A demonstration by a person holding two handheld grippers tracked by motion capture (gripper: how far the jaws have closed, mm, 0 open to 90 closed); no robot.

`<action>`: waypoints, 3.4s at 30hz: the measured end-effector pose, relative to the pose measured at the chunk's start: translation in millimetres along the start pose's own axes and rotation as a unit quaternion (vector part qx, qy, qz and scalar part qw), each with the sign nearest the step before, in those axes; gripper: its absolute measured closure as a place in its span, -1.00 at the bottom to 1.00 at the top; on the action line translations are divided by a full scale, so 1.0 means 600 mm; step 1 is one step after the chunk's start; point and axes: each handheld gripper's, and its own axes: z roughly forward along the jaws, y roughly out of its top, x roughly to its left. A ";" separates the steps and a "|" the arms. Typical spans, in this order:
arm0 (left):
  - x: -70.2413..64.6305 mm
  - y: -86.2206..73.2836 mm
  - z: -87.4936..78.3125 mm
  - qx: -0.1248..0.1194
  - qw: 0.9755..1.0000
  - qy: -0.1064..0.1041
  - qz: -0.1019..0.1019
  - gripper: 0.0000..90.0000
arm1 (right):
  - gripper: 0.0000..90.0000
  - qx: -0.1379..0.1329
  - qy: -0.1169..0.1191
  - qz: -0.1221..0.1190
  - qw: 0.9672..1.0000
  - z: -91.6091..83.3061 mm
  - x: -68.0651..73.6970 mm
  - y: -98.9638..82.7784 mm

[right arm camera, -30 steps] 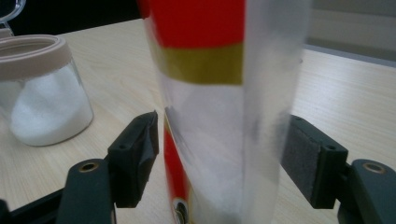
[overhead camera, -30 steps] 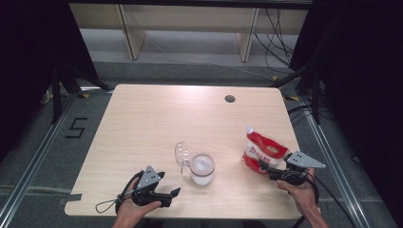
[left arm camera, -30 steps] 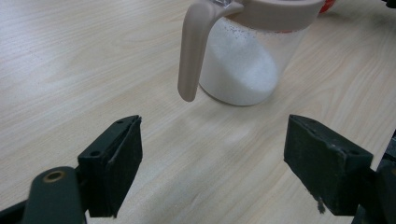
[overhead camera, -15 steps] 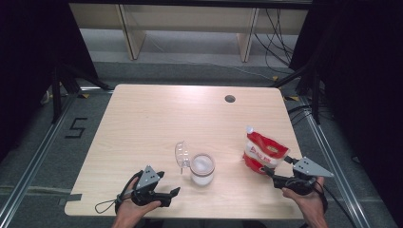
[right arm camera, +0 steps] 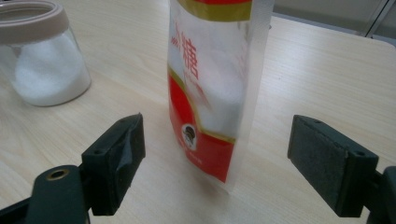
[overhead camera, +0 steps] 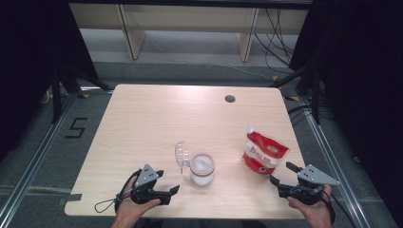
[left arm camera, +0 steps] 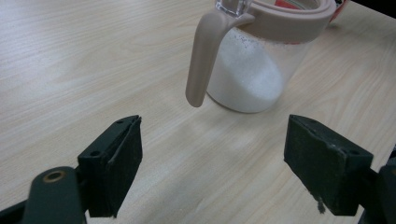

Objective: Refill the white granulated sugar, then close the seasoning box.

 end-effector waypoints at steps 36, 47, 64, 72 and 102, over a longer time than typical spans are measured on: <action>0.010 0.036 -0.015 -0.028 0.999 0.031 -0.002 -0.49 | -0.58 0.031 0.008 -0.049 0.998 0.000 0.017 -0.017; 0.016 0.059 -0.025 -0.071 0.997 0.041 0.010 0.57 | -0.57 0.044 0.007 -0.043 0.998 -0.001 0.026 -0.014; -0.003 0.097 -0.015 -0.080 0.996 0.028 0.035 0.98 | -0.56 0.042 0.015 -0.046 0.998 0.001 0.028 -0.014; -0.006 0.101 -0.011 -0.083 0.996 0.022 0.037 0.98 | -0.56 0.047 0.014 -0.037 0.998 -0.001 0.032 -0.013; -0.020 0.107 0.000 -0.078 0.996 0.006 0.046 0.95 | -0.56 0.032 0.020 -0.060 0.997 0.004 0.030 -0.012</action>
